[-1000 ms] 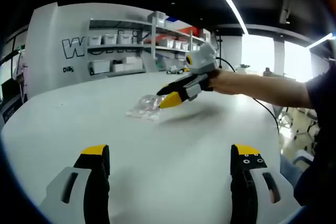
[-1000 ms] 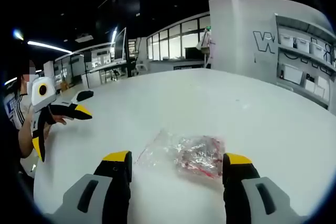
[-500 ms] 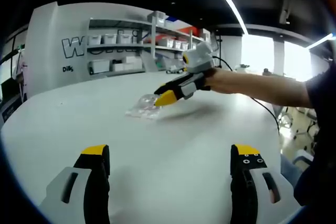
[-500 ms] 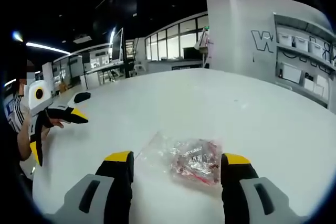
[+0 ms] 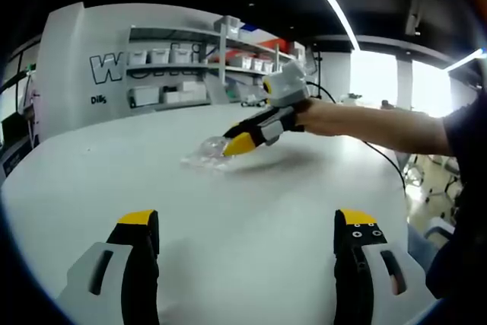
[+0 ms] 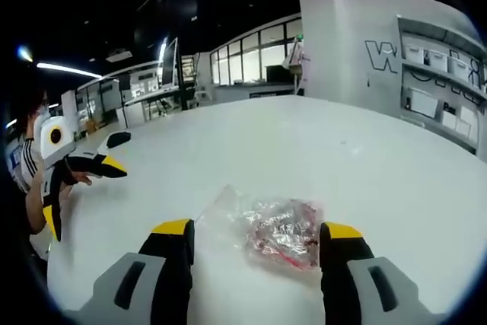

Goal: Open the resealable bag by pulling the two sides of the seal apart until the entire bag opening is separated and visibly accessible.

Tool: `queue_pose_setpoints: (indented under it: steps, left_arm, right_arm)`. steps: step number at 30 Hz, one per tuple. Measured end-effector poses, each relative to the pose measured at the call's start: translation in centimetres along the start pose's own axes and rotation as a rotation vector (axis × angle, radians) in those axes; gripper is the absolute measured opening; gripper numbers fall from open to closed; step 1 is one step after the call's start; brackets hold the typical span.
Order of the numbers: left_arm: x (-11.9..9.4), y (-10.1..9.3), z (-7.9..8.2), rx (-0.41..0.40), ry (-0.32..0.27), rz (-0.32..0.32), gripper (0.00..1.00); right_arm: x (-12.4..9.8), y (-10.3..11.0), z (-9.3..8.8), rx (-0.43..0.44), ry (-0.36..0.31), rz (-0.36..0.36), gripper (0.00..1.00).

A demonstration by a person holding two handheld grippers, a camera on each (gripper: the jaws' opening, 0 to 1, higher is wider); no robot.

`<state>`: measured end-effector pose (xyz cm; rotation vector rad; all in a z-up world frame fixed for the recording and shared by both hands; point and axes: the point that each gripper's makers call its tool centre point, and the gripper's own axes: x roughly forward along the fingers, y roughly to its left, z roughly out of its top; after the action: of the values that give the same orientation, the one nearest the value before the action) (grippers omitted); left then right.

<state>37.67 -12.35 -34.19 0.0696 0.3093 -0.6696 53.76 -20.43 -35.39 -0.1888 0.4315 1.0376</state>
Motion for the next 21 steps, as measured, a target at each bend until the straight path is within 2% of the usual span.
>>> queue_pose_setpoints:
  steps: [7, 14, 21]
  left_arm:
    - [-0.1, 0.1, 0.0, -0.001, -0.001, 0.002, 0.94]
    - [-0.1, 0.1, 0.1, -0.002, -0.005, 0.003, 0.94]
    - [-0.1, -0.1, 0.1, -0.005, -0.009, -0.002, 0.94]
  right_arm:
    - [-0.3, 0.7, -0.4, -0.006, 0.008, 0.009, 0.66]
    - [-0.8, 2.8, -0.9, -0.028, 0.035, 0.05, 0.65]
    - [-0.8, 2.4, 0.4, -0.06, 0.003, 0.039, 0.65]
